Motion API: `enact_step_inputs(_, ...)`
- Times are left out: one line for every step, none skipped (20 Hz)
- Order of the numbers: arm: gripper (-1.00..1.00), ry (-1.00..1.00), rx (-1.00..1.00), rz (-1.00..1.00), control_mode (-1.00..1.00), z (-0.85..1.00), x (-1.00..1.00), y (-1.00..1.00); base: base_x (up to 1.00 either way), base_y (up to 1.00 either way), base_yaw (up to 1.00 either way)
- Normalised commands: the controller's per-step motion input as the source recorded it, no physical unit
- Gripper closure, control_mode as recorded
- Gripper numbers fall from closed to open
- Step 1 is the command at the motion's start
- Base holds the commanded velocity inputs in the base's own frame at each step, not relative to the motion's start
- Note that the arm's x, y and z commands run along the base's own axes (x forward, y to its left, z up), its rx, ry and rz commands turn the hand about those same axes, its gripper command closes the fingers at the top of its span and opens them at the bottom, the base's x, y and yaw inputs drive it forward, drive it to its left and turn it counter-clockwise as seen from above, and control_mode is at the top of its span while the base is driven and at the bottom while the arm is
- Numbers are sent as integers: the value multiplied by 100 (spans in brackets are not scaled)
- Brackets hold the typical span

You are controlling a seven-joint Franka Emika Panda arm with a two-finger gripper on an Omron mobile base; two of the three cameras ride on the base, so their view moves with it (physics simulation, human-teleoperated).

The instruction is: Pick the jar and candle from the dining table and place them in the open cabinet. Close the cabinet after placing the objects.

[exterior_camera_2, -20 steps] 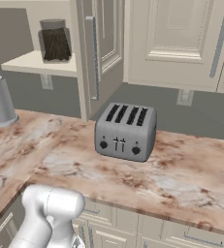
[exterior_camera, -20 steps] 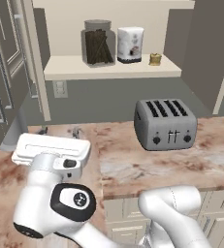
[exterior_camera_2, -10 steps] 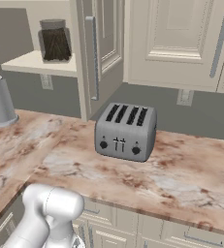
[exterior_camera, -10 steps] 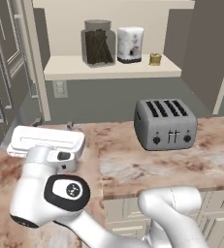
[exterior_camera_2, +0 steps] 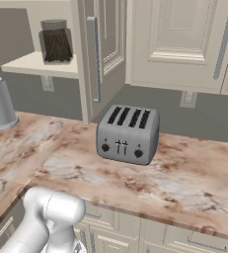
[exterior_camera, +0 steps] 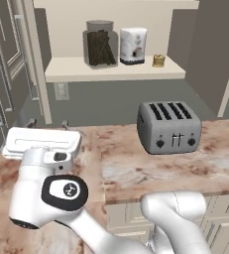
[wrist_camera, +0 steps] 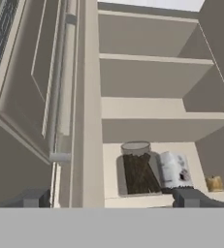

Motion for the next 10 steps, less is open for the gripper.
enact_step_inputs(-100,0,0,0,-100,1,33,15,0,0,0)
enact_step_inputs(-100,0,0,0,-100,0,34,15,0,0,0)
enact_step_inputs(-100,0,0,0,-100,0,33,14,0,0,0)
enact_step_inputs(-100,0,0,0,-100,0,36,15,0,0,0)
enact_step_inputs(-100,0,0,0,-100,0,39,15,0,0,0)
enact_step_inputs(-100,0,0,0,-100,0,42,15,0,0,0)
enact_step_inputs(-100,0,0,0,-100,0,44,15,0,0,0)
enact_step_inputs(-100,0,0,0,-100,0,51,19,0,0,0)
enact_step_inputs(-100,0,0,0,-100,0,50,21,0,0,0)
enact_step_inputs(-100,0,0,0,-100,0,47,25,0,0,0)
